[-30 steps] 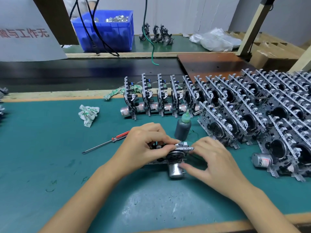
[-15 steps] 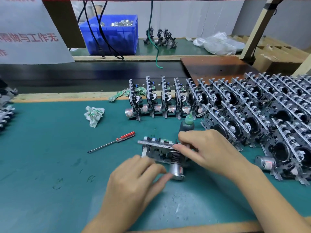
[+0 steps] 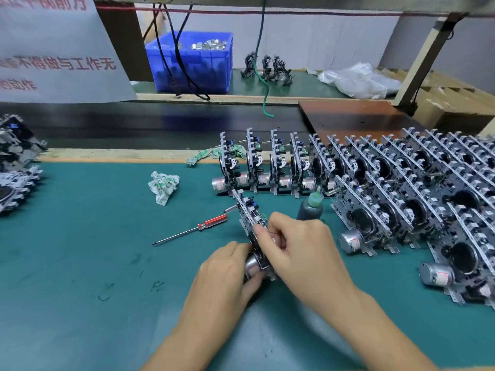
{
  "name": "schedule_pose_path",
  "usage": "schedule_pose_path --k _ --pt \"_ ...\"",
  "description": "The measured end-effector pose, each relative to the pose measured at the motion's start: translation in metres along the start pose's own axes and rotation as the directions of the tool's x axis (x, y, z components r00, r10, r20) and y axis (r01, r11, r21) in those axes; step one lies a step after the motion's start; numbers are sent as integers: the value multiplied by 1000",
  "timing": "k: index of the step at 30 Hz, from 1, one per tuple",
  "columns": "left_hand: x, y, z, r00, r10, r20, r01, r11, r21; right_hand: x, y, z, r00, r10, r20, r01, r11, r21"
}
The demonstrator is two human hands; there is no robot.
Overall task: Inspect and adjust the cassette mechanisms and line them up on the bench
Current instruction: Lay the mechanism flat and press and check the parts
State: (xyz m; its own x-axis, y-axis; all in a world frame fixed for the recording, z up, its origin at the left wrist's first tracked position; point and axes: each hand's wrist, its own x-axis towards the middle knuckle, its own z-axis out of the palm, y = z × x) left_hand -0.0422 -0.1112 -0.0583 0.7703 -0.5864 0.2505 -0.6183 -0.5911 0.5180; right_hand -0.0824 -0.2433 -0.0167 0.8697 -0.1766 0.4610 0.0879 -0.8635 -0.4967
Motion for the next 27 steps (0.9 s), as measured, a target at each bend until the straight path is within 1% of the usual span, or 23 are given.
schedule_pose_path --k 3,5,7,9,10,12,13,15,18,21,24,26,27 --pt "9 -15 -34 990 56 -132 -53 998 31 18 -22 4 1000 -21 3 21 994 111" --pt "23 -29 -56 979 46 -201 -36 998 52 40 -38 13 999 -39 21 35 985 167" --pt "43 -43 -72 975 -59 -212 76 995 72 66 -49 28 998 -22 64 9 979 205" --pt "65 -59 -76 968 -169 -185 191 975 110 92 -51 47 989 42 145 -77 966 246" --pt "76 -67 -73 966 -207 -153 227 965 131 104 -49 56 982 74 176 -116 965 237" --pt "96 -79 -65 969 -232 -84 242 958 153 123 -42 73 973 126 194 -161 971 174" --pt "104 -84 -61 970 -233 -74 241 961 133 131 -39 79 970 150 192 -179 974 139" --pt "117 -94 -52 967 -242 -79 247 967 69 141 -34 88 966 183 182 -199 977 74" --pt "129 -103 -42 962 -269 -45 272 960 61 149 -28 95 958 214 193 -219 976 3" --pt "132 -105 -33 971 -226 -77 230 972 46 153 -25 94 948 231 217 -212 972 -105" --pt "127 -99 -30 981 -173 -85 178 983 55 158 -32 90 963 211 169 -150 937 -316" --pt "120 -97 -34 982 -150 -114 155 987 38 159 -45 89 991 112 75 -72 910 -407" --pt "115 -98 -39 975 -149 -162 155 988 23 158 -54 88 998 42 53 -16 910 -414"
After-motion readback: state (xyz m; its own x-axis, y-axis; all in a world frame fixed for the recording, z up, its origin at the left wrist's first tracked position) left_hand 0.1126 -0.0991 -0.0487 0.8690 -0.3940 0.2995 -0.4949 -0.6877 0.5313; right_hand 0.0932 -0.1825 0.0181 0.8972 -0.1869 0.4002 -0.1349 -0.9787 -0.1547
